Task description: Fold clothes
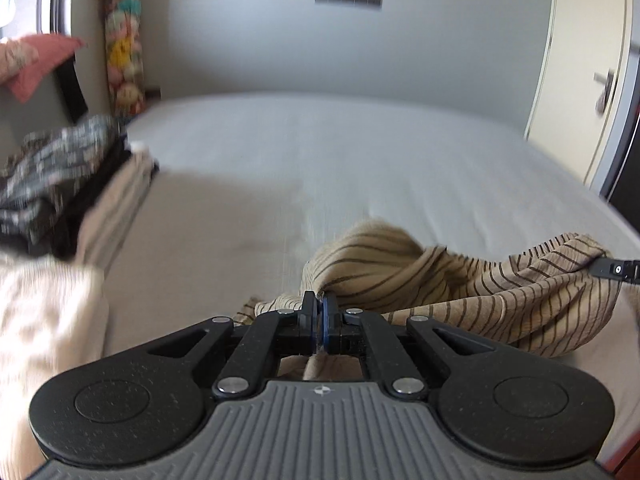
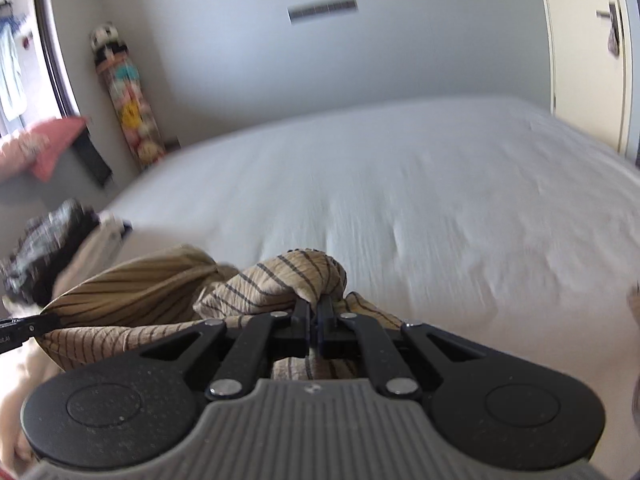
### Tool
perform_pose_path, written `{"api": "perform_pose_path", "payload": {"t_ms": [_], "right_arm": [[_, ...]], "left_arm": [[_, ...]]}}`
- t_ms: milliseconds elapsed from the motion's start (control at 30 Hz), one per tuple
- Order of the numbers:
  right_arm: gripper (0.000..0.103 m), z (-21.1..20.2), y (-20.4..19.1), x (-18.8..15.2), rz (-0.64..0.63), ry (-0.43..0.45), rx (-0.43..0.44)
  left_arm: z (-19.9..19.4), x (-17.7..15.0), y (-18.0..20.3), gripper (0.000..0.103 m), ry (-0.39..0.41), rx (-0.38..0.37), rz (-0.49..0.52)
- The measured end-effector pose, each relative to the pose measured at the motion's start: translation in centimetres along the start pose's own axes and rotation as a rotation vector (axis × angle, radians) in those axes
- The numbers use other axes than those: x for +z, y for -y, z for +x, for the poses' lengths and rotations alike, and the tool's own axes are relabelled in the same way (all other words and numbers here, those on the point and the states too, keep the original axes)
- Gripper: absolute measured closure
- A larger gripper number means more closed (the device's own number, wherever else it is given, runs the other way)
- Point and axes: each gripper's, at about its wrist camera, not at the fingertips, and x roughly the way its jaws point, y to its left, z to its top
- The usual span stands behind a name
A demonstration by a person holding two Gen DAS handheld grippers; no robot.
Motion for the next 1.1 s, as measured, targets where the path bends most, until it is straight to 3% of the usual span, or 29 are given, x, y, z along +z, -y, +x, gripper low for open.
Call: {"api": "perform_pose_path", "payload": {"t_ms": [200,400,467,567,600,733,800,933,1100], "right_arm": [[0.099,1.3,0.7,-5.6,0.021,-0.224,-0.045],[0.097,1.7,0.8,-8.3,-0.029,-0.349,-0.054],[0.091,1.5,0.8,-8.3,-0.033,-0.349,-0.043],[0.085,0.6,0.9,-7.9,-0.028,-0.337,-0.04],[0.079,0.3,0.9,-7.8,-0.026,-0.33,-0.037],[0.074,-1.2,0.9,-6.6,-0.02,-0.288,-0.021],[0.07,-1.9,0.8,-5.7,-0.018,-0.257,-0.014],[0.063,-2.1,0.6,-4.3,-0.008,-0.232,-0.001],[0.061,-0.1,0.3,-4.4,0.022,-0.283,-0.005]], "left_arm": [[2.4,-4.5,0.4,0.1,-0.286,-0.089,0.033],[3.9,-5.9,0.7,0.098,-0.389,-0.069,0.08],[3.5,-5.9,0.9,0.096,-0.372,-0.071,0.089],[2.2,-5.8,1.3,0.077,-0.326,-0.09,0.1],[1.7,-5.8,1.4,0.073,-0.309,-0.094,0.105],[0.5,-5.1,1.8,0.061,-0.266,-0.092,0.145],[0.3,-4.2,2.0,0.049,-0.233,-0.097,0.161],[0.6,-2.1,2.3,0.043,-0.174,-0.081,0.201],[3.1,0.4,2.3,0.04,-0.142,-0.017,0.261]]}}
